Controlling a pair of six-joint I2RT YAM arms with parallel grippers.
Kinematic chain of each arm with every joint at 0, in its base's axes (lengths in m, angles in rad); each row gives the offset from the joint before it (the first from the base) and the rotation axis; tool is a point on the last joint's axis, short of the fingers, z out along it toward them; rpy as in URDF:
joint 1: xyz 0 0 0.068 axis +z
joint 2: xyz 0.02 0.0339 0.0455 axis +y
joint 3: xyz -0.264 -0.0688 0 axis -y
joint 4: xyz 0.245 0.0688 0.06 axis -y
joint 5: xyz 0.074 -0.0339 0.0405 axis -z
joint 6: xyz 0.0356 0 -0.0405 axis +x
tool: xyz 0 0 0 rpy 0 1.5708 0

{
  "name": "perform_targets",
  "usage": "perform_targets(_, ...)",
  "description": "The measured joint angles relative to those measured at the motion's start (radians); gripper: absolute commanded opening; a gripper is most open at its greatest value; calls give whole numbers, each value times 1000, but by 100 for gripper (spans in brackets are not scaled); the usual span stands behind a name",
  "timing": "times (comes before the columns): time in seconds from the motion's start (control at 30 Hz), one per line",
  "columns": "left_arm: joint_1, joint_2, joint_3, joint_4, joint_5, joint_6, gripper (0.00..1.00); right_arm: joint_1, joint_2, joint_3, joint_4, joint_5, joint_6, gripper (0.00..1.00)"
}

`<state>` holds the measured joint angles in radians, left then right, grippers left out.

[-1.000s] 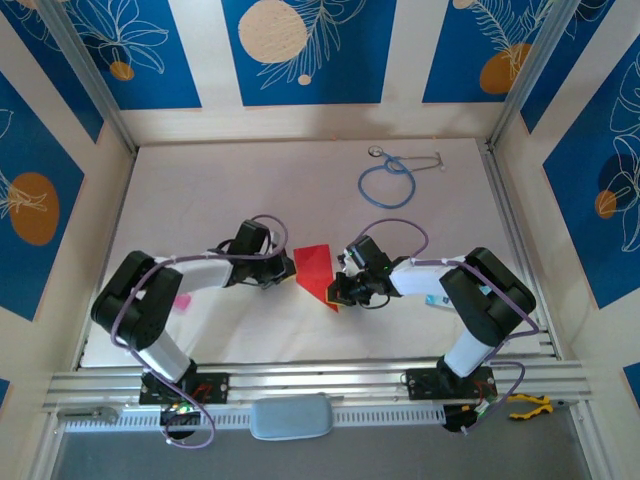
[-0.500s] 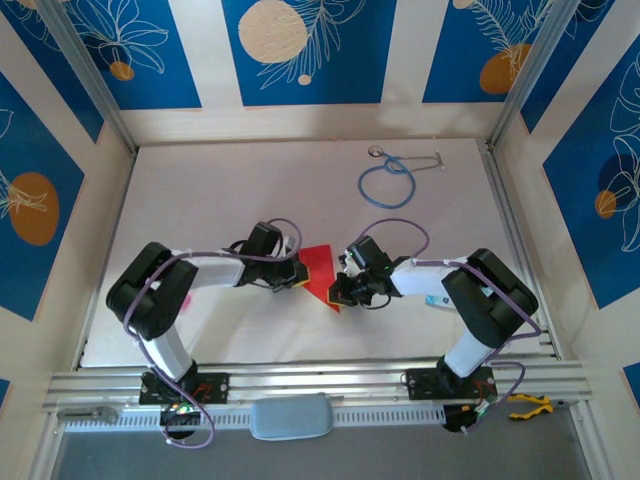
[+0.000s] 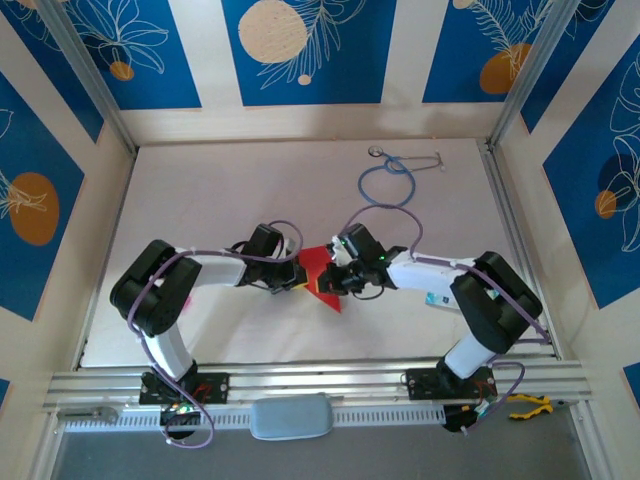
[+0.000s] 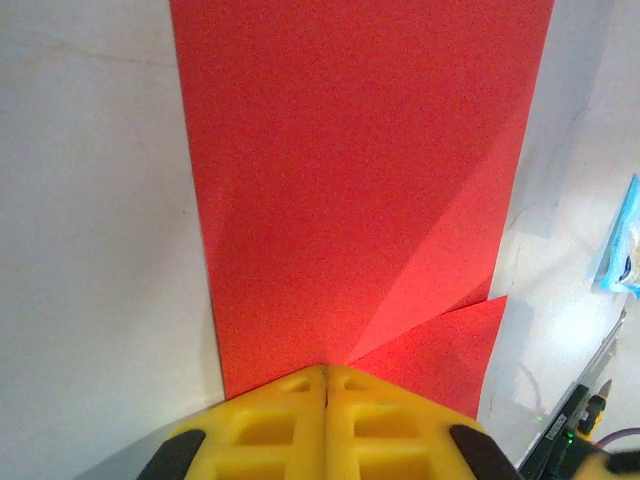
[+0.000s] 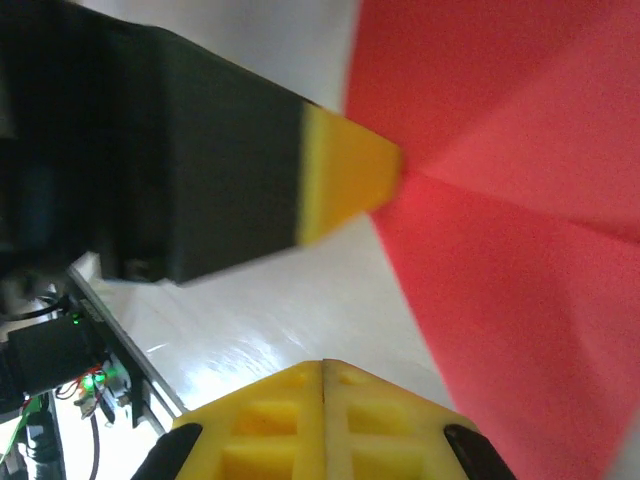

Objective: Fold a paper plane with a square sheet of paper (pick it up from the middle)
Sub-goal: Third fold the triangle at the center of the table.

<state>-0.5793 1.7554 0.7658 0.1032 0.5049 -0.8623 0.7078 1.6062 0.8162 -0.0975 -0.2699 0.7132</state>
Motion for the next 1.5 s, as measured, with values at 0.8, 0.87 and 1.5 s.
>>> perform_targets(0.8, 0, 0, 0, -3, -5, 8, 0, -3, 26, -159, 113, 5, -5, 4)
perform_targets(0.87, 0, 0, 0, -3, -5, 8, 0, -6, 0, -188, 114, 4, -5, 4)
perform_targets(1.5, -2, 0, -19, 47, -3, -42, 0, -131, -297, -327, 47, 31, 9, 20)
